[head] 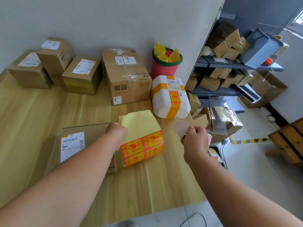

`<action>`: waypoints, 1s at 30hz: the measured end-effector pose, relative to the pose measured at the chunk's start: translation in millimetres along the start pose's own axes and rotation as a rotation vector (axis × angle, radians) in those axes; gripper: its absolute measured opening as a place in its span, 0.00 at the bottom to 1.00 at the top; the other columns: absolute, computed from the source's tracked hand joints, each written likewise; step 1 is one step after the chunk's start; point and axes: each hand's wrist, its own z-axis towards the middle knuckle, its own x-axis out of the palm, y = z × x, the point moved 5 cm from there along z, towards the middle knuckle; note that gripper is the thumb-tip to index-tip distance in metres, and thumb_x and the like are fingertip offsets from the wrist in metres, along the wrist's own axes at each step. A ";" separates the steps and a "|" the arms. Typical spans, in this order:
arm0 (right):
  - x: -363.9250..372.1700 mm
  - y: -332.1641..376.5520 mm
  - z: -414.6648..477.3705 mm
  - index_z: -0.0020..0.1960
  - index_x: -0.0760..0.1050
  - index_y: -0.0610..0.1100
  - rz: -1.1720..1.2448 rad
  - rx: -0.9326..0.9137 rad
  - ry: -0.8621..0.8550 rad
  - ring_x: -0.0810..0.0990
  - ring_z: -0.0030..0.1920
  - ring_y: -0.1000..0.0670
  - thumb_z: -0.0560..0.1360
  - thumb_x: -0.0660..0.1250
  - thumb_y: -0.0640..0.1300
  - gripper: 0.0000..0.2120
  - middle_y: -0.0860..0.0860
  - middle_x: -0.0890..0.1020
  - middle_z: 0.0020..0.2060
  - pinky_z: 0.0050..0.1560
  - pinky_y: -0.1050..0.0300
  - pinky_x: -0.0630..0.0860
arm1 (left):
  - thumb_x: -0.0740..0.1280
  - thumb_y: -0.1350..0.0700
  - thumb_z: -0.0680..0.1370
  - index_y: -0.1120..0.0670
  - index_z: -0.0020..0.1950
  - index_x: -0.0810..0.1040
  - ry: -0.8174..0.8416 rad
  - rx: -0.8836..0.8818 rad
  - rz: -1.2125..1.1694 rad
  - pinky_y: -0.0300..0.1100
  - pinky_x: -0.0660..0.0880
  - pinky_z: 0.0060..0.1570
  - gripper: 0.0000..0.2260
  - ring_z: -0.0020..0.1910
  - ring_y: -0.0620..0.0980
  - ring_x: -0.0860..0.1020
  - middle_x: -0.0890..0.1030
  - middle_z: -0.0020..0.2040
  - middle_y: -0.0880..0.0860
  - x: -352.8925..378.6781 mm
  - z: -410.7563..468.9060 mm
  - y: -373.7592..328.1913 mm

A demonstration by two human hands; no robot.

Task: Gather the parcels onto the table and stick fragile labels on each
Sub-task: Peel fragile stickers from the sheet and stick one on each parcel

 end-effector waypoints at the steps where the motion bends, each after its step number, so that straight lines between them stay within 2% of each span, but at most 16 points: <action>1: 2.6 1.9 -1.8 0.47 0.73 0.43 -0.003 -0.010 -0.017 0.76 0.38 0.46 0.80 0.57 0.43 0.08 0.49 0.75 0.38 0.44 0.48 0.77 | 0.64 0.62 0.78 0.58 0.55 0.75 -0.004 0.002 0.000 0.46 0.77 0.42 0.07 0.47 0.58 0.80 0.80 0.51 0.58 -4.3 2.8 0.7; 3: 12.0 4.1 -8.0 0.43 0.73 0.46 -0.016 -0.020 -0.003 0.77 0.39 0.46 0.80 0.57 0.43 0.09 0.47 0.77 0.38 0.45 0.47 0.78 | 0.66 0.61 0.78 0.58 0.56 0.75 0.013 -0.005 -0.024 0.43 0.75 0.37 0.07 0.46 0.56 0.80 0.80 0.51 0.57 -9.9 8.3 1.8; 5: 25.6 3.0 -17.8 0.43 0.73 0.47 -0.041 -0.006 0.044 0.77 0.38 0.47 0.80 0.58 0.43 0.08 0.47 0.78 0.37 0.44 0.47 0.78 | 0.69 0.58 0.77 0.58 0.57 0.74 0.064 -0.012 -0.054 0.44 0.75 0.38 0.11 0.48 0.55 0.79 0.81 0.52 0.55 -14.1 8.9 -0.5; 8: 46.9 -2.2 -34.5 0.44 0.75 0.47 -0.094 0.002 0.111 0.80 0.41 0.45 0.79 0.59 0.44 0.08 0.46 0.80 0.40 0.47 0.45 0.79 | 0.73 0.53 0.73 0.56 0.70 0.68 0.152 0.020 -0.065 0.48 0.75 0.52 0.27 0.56 0.55 0.78 0.79 0.60 0.55 -21.3 9.4 -5.4; 10: 60.2 -2.9 -46.4 0.43 0.75 0.48 -0.116 -0.008 0.137 0.82 0.45 0.43 0.79 0.60 0.45 0.08 0.47 0.81 0.41 0.49 0.41 0.80 | 0.73 0.52 0.73 0.53 0.77 0.56 0.125 0.103 -0.007 0.51 0.69 0.62 0.38 0.68 0.57 0.69 0.68 0.72 0.56 -31.6 4.1 -12.4; 12: 71.9 -0.7 -57.1 0.42 0.74 0.49 -0.135 -0.031 0.149 0.81 0.45 0.43 0.80 0.60 0.45 0.09 0.48 0.81 0.40 0.49 0.42 0.80 | 0.73 0.52 0.74 0.50 0.78 0.49 0.079 0.227 0.097 0.52 0.64 0.67 0.42 0.73 0.56 0.62 0.60 0.76 0.54 -42.8 -4.2 -20.7; 13: 77.4 0.9 -62.3 0.42 0.74 0.50 -0.144 -0.046 0.153 0.81 0.44 0.44 0.80 0.60 0.45 0.09 0.48 0.80 0.39 0.49 0.44 0.80 | 0.73 0.52 0.74 0.50 0.78 0.51 0.055 0.300 0.153 0.51 0.65 0.67 0.40 0.73 0.56 0.63 0.61 0.76 0.54 -47.1 -9.2 -23.5; 15: 89.3 4.6 -73.0 0.41 0.73 0.49 -0.158 -0.083 0.166 0.80 0.42 0.45 0.80 0.60 0.45 0.10 0.48 0.80 0.38 0.47 0.45 0.78 | 0.72 0.52 0.74 0.53 0.71 0.67 0.029 0.438 0.238 0.48 0.70 0.62 0.28 0.65 0.54 0.72 0.71 0.69 0.55 -55.0 -18.9 -26.6; 16: 95.7 6.4 -78.5 0.40 0.72 0.49 -0.161 -0.102 0.171 0.80 0.41 0.45 0.80 0.60 0.45 0.10 0.48 0.80 0.37 0.47 0.45 0.78 | 0.71 0.52 0.74 0.52 0.62 0.74 0.047 0.489 0.254 0.47 0.73 0.58 0.17 0.58 0.53 0.76 0.77 0.61 0.54 -56.8 -23.7 -26.1; 17: 102.5 8.5 -85.1 0.40 0.72 0.49 -0.165 -0.116 0.182 0.79 0.40 0.45 0.80 0.60 0.44 0.10 0.49 0.80 0.36 0.46 0.45 0.78 | 0.71 0.53 0.74 0.52 0.52 0.78 0.080 0.527 0.255 0.47 0.75 0.53 0.08 0.52 0.52 0.78 0.80 0.53 0.53 -58.2 -29.9 -24.9; 18: 109.5 10.1 -92.1 0.40 0.72 0.48 -0.168 -0.130 0.195 0.79 0.39 0.46 0.80 0.60 0.44 0.10 0.49 0.79 0.35 0.45 0.45 0.78 | 0.70 0.54 0.75 0.51 0.45 0.78 0.120 0.558 0.253 0.46 0.75 0.50 0.03 0.47 0.51 0.78 0.81 0.46 0.51 -59.8 -37.1 -24.0; 20: 123.2 14.2 -109.0 0.40 0.73 0.48 -0.152 -0.152 0.238 0.79 0.39 0.47 0.80 0.60 0.43 0.10 0.50 0.79 0.34 0.44 0.47 0.78 | 0.69 0.56 0.75 0.52 0.42 0.79 0.168 0.589 0.245 0.46 0.75 0.49 0.03 0.45 0.50 0.79 0.81 0.41 0.50 -65.1 -46.0 -21.6; 23: 142.4 17.0 -134.2 0.42 0.75 0.46 -0.098 -0.139 0.352 0.79 0.39 0.49 0.80 0.61 0.42 0.09 0.50 0.80 0.34 0.44 0.50 0.78 | 0.70 0.57 0.75 0.53 0.46 0.81 0.215 0.554 0.150 0.44 0.76 0.52 0.01 0.48 0.49 0.81 0.83 0.45 0.51 -80.8 -48.0 -16.3; 27: 164.6 16.8 -161.6 0.45 0.77 0.41 0.055 -0.023 0.517 0.79 0.38 0.52 0.80 0.60 0.40 0.09 0.48 0.81 0.36 0.43 0.53 0.76 | 0.72 0.60 0.74 0.52 0.43 0.79 0.271 0.498 -0.026 0.39 0.76 0.45 0.04 0.48 0.51 0.83 0.84 0.45 0.55 -110.1 -46.7 -5.7; 30: 174.4 15.7 -179.0 0.48 0.78 0.41 0.062 0.007 0.634 0.78 0.39 0.51 0.81 0.59 0.43 0.11 0.49 0.80 0.36 0.40 0.57 0.74 | 0.74 0.60 0.72 0.54 0.43 0.78 0.244 0.491 -0.066 0.46 0.79 0.49 0.06 0.43 0.51 0.82 0.83 0.42 0.54 -132.2 -43.6 1.1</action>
